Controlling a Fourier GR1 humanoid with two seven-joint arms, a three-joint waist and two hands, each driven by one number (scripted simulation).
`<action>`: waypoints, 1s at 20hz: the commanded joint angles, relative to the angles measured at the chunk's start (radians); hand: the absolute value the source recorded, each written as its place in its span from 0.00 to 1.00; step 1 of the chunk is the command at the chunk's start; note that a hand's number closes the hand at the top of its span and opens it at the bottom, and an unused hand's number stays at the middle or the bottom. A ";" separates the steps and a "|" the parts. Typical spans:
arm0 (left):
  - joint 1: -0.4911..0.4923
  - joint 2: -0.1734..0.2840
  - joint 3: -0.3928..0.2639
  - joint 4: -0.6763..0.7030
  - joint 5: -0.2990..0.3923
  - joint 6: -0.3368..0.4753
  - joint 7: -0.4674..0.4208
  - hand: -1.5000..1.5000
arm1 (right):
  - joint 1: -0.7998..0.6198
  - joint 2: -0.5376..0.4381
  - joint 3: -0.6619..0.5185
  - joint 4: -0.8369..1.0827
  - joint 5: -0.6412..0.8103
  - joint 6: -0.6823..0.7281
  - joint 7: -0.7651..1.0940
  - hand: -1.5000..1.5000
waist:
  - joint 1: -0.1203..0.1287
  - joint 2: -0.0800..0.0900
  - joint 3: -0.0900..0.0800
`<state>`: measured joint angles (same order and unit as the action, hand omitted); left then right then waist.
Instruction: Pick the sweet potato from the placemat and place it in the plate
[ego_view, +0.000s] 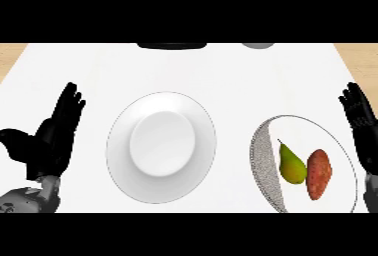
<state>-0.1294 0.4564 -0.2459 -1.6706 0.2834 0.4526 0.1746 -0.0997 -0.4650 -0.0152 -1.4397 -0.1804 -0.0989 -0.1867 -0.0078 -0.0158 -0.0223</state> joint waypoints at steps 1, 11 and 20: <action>0.058 0.010 0.005 0.016 -0.035 -0.028 -0.074 0.50 | 0.049 0.046 -0.059 -0.087 -0.071 -0.027 0.002 0.00 | -0.001 0.012 0.022; 0.208 0.158 0.008 0.125 -0.140 -0.080 -0.208 0.50 | 0.156 0.344 -0.338 -0.224 -0.164 -0.528 -0.081 0.00 | -0.038 0.005 0.018; 0.261 0.146 0.043 0.122 -0.147 -0.136 -0.304 0.50 | 0.517 0.434 -0.095 -0.718 -0.063 -0.626 0.015 0.00 | 0.000 0.012 0.021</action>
<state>0.1029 0.6076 -0.2109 -1.5387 0.1442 0.3367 -0.0972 0.2712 -0.0386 -0.2046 -2.0034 -0.3009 -0.7236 -0.2498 -0.0210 -0.0068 -0.0023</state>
